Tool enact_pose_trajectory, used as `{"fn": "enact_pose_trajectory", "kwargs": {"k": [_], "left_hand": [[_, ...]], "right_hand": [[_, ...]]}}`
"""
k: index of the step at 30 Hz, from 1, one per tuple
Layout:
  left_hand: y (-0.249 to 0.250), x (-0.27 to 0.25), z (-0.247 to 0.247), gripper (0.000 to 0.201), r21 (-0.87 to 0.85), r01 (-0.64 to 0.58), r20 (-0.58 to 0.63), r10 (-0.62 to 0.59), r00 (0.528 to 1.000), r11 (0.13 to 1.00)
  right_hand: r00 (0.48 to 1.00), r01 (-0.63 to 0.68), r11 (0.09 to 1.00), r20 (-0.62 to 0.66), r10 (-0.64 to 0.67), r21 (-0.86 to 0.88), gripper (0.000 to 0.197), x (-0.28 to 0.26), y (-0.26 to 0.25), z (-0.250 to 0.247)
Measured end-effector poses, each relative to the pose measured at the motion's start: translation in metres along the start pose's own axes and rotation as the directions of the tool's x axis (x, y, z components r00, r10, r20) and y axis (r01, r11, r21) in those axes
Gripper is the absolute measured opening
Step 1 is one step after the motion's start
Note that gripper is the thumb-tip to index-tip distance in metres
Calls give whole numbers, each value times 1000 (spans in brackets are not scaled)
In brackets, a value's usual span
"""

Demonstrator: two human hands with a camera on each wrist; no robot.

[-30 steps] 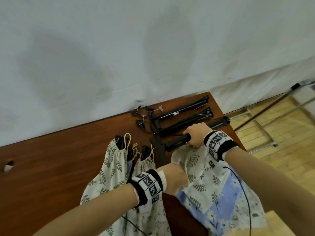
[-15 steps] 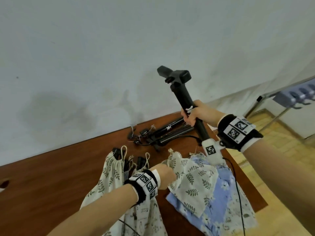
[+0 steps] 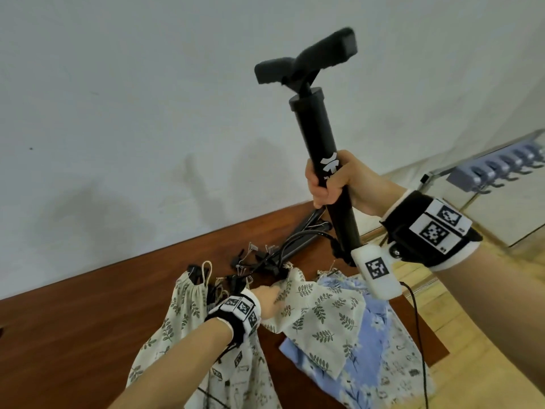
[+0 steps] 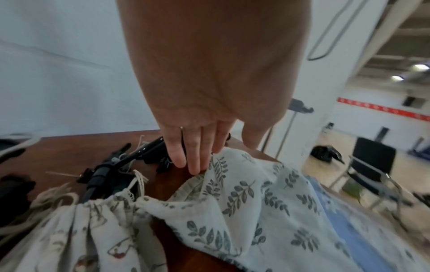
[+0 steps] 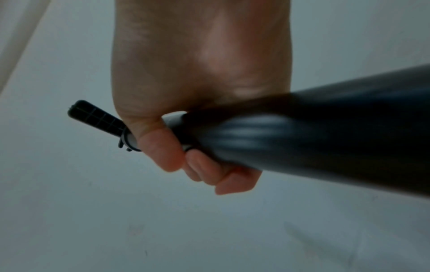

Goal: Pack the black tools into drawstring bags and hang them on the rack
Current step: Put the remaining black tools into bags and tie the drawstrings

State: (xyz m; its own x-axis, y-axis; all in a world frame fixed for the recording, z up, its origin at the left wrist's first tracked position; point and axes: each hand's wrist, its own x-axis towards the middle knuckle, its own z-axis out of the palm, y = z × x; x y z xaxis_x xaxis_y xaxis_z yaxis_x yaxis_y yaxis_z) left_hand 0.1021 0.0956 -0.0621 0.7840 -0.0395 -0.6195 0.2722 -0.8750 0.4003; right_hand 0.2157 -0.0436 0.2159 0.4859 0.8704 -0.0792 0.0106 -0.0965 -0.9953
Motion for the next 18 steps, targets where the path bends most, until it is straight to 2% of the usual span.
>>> {"fn": "enact_pose_trajectory", "kwargs": {"k": [2,4,6,9,11,13,14,17,18], "left_hand": [[-6,4,-3,68,-184,49,-24,-54,998,982],[-5,6,-10,68,-422,52,-48,-80,996,905],[-3,6,-19,70,-557,28,-89,-93,992,830],[-5,11,-25,84,-530,33,-106,-104,989,848],[-11,18,-23,85,-456,23,-128,-92,987,890],[-14,24,-21,77,-439,11,-155,-88,984,898],[-15,29,-20,66,-466,2,-176,-94,980,885],[-13,38,-20,15,-551,-60,-247,-93,965,833],[-14,38,-24,8,-529,-81,-266,-75,961,845]], "right_hand": [[1000,8,998,12,-9,66,26,-6,-5,-1],[1000,1,990,28,-5,141,27,-11,-8,-4],[1000,-10,978,17,6,207,27,-13,-9,-6],[998,-29,960,-44,43,278,26,-15,-4,-11],[995,-48,949,-71,74,313,26,-16,0,-12],[993,-49,926,-82,85,374,26,-17,4,-11],[994,-41,908,-80,81,416,26,-17,6,-9],[996,19,859,-86,30,512,27,-18,2,-7],[995,45,852,-102,10,521,27,-20,0,-8]]}}
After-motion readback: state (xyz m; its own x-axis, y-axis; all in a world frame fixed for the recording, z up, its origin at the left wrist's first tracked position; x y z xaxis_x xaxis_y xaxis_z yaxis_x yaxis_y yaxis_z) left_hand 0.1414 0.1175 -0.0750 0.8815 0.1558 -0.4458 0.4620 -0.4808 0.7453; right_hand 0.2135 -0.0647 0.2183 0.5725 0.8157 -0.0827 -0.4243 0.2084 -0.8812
